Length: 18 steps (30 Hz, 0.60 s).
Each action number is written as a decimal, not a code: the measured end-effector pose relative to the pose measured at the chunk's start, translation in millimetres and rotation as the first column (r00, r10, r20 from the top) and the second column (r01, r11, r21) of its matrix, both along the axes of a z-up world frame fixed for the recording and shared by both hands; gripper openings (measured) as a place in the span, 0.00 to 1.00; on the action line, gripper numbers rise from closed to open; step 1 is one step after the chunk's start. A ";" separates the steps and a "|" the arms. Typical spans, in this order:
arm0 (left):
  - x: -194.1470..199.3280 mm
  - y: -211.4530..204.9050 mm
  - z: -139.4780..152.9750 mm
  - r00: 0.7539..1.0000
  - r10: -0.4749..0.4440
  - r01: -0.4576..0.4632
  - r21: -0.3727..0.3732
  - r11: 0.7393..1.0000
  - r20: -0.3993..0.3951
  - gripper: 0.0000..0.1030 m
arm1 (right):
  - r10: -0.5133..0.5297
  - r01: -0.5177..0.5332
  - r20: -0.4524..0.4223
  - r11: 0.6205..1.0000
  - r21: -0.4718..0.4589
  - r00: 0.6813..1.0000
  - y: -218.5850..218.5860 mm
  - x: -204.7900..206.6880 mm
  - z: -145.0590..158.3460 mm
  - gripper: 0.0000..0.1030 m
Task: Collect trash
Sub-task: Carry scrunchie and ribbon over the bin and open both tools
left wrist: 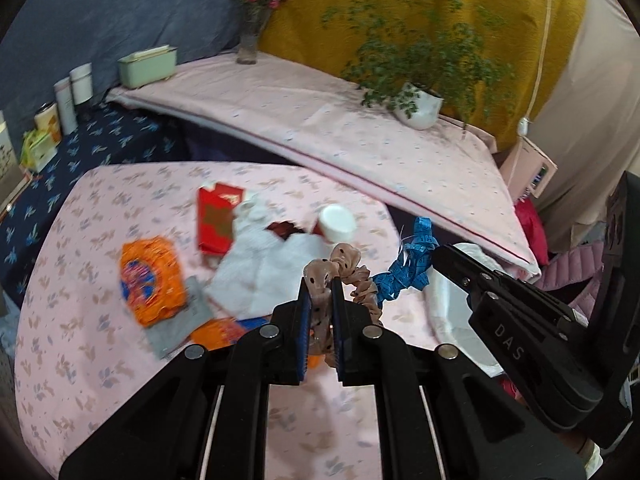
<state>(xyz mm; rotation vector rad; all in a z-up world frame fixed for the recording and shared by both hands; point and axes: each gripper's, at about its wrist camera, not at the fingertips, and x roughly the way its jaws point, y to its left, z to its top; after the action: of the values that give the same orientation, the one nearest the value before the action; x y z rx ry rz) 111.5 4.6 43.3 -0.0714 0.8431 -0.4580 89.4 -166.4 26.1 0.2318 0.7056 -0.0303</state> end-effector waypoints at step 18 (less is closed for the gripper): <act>-13.5 -178.0 -13.2 0.961 -0.275 0.275 0.017 0.961 -0.011 0.09 | -0.328 0.328 -0.018 0.945 -0.007 0.944 -152.6 -65.1 -14.7 0.01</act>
<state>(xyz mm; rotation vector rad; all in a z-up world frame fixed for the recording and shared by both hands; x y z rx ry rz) 98.0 -173.4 30.0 0.0621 0.8696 -0.7113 24.3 -319.1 11.4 0.3440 0.6791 -0.3530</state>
